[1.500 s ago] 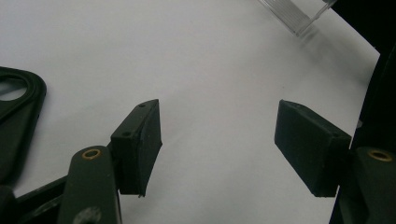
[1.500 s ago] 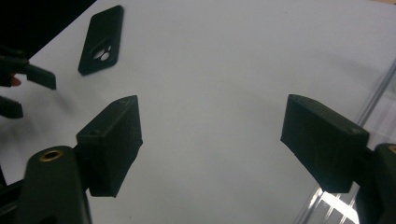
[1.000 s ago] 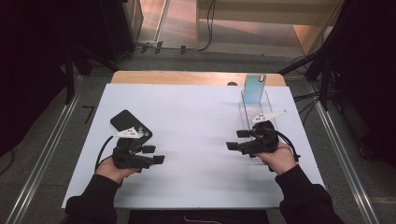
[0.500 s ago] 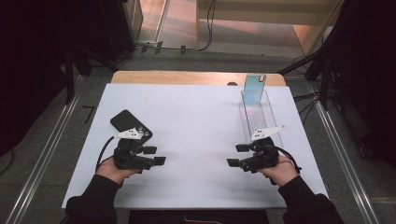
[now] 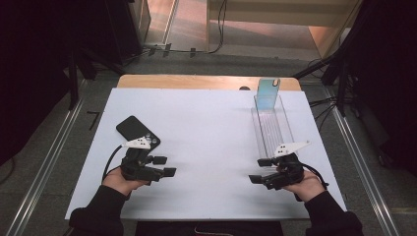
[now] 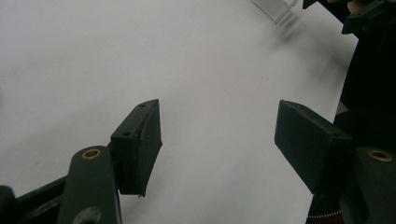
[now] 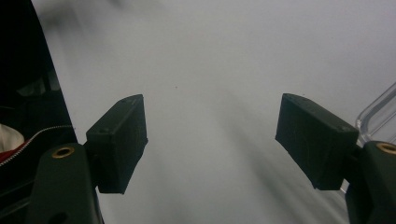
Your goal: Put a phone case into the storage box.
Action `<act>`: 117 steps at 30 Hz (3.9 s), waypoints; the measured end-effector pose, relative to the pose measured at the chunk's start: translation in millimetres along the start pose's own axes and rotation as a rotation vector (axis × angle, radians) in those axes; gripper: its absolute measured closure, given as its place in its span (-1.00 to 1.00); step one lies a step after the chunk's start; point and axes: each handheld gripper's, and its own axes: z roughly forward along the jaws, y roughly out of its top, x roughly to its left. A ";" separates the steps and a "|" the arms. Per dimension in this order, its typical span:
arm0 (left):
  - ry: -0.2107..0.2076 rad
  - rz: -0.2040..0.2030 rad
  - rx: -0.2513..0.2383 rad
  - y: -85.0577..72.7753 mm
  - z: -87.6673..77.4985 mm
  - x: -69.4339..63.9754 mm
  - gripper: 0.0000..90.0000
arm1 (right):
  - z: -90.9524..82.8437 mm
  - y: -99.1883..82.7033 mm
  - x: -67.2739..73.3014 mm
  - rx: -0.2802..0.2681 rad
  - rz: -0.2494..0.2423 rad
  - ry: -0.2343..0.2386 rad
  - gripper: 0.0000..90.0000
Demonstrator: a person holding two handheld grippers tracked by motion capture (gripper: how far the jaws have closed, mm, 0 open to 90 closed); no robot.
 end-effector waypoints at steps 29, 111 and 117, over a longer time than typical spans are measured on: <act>0.168 -0.065 -0.012 18.8 -31.1 45.2 -0.37 | 3.8 0.9 0.2 0.015 0.002 0.004 -0.49; 0.483 -0.209 0.102 18.0 -49.4 170.9 1.00 | 5.9 0.2 6.0 0.023 0.001 0.027 -0.49; 0.450 -0.180 0.137 15.2 -43.1 153.3 1.00 | 5.2 0.1 4.8 0.018 0.000 0.024 -0.49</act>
